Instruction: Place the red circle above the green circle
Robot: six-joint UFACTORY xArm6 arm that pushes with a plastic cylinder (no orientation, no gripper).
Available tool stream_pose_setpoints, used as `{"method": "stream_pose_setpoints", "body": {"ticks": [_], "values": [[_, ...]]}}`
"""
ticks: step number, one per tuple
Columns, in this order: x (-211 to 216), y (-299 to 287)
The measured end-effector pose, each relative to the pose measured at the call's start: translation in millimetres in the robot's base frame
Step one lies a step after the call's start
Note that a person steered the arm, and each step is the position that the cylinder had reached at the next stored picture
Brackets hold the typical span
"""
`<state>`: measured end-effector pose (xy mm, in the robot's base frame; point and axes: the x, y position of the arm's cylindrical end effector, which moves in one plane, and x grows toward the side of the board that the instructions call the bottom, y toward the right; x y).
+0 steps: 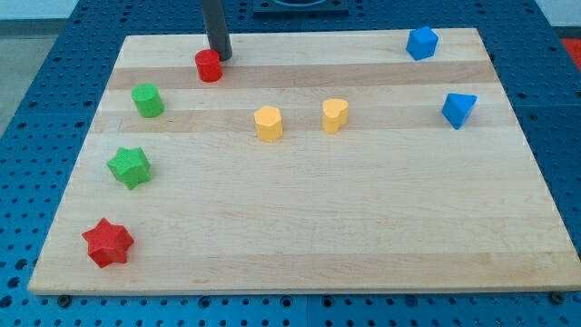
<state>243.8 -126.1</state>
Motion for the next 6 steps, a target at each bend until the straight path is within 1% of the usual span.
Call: {"method": "stream_pose_setpoints", "body": {"ticks": [1,2,3,4,5,6], "values": [[1,51],[2,59],[27,47],[29,45],[29,22],[30,-31]]}}
